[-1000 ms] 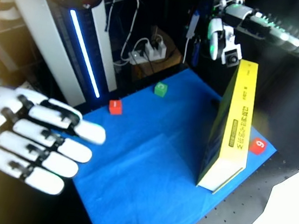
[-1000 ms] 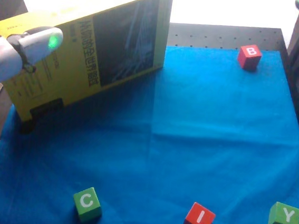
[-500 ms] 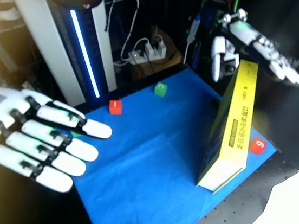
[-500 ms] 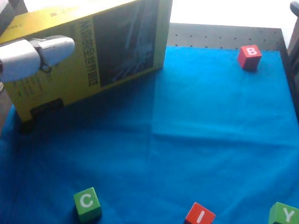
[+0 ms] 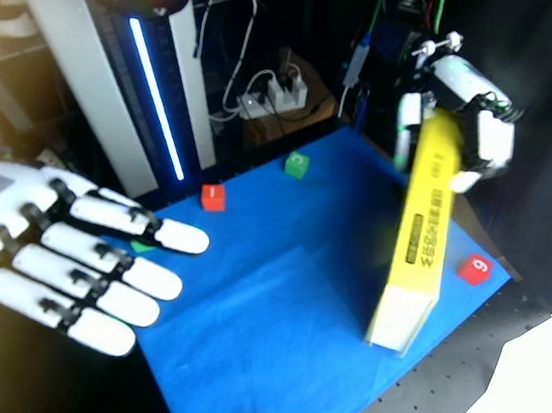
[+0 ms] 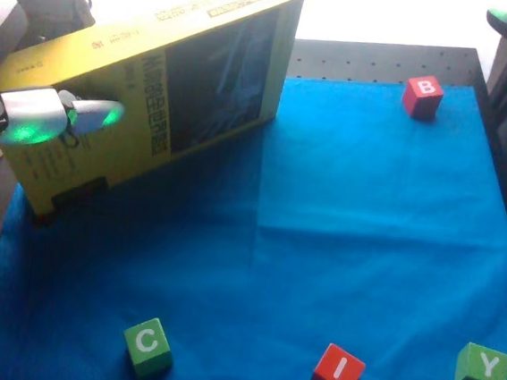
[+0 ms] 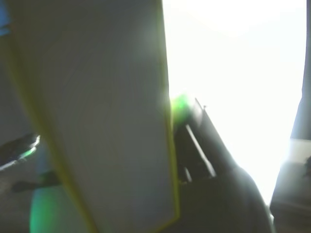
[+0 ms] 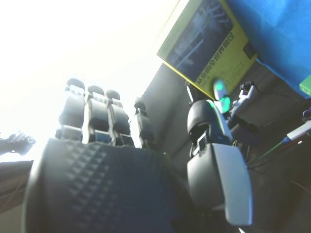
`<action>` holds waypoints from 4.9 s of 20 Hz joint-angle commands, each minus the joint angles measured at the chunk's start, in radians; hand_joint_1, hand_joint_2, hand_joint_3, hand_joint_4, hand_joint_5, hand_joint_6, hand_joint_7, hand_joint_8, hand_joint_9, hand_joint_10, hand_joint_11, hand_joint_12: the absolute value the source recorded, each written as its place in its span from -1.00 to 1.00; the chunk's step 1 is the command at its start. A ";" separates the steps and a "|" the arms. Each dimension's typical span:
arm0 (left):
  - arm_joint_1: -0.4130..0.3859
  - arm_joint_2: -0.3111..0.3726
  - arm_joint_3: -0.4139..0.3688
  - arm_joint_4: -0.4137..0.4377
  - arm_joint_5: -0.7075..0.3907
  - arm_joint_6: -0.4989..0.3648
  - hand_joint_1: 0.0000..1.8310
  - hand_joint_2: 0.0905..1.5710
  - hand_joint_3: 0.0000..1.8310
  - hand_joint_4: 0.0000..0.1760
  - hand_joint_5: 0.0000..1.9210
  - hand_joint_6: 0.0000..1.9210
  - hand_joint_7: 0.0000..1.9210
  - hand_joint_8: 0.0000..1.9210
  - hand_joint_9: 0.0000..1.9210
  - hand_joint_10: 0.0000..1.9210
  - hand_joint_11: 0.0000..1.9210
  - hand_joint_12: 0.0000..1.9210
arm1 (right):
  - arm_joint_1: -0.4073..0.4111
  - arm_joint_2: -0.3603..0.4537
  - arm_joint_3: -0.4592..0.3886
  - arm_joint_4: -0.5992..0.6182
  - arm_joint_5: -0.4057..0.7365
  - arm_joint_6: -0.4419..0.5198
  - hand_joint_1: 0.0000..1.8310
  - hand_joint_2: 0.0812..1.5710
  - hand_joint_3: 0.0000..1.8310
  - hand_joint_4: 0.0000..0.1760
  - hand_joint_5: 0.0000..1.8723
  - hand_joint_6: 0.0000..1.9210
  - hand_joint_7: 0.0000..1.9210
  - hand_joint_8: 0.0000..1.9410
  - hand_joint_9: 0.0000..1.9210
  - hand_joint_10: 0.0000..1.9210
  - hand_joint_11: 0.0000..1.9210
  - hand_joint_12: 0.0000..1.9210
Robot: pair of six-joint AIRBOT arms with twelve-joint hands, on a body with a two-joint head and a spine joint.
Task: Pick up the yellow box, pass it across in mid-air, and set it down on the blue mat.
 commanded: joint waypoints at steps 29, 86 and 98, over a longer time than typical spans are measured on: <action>-0.122 -0.011 -0.065 0.415 -0.207 -0.012 0.51 0.47 -1.00 1.00 0.30 1.00 0.55 1.00 0.69 1.00 0.74 1.00 | 0.395 -0.182 0.106 -0.270 -0.203 0.000 -0.24 0.42 -1.00 -1.00 -1.00 -1.00 -1.00 -1.00 -1.00 -1.00 -1.00 -1.00; 0.107 0.112 -0.114 0.095 -0.424 -0.040 -0.59 0.46 -0.99 0.88 -1.00 -1.00 -1.00 -1.00 -1.00 -1.00 -1.00 -1.00 | 0.095 0.004 0.044 0.161 -0.099 0.000 0.20 0.67 -0.96 -1.00 -0.47 0.70 -0.23 0.77 -0.22 0.92 -0.06 1.00; 0.108 0.106 -0.114 0.099 -0.414 -0.039 -0.77 0.49 -0.99 0.65 -1.00 -1.00 -1.00 -1.00 -1.00 -1.00 -1.00 -1.00 | 0.095 -0.006 0.067 0.164 -0.100 0.001 -0.56 0.47 -1.00 0.72 -1.00 -1.00 -1.00 -1.00 -1.00 -1.00 -1.00 -0.89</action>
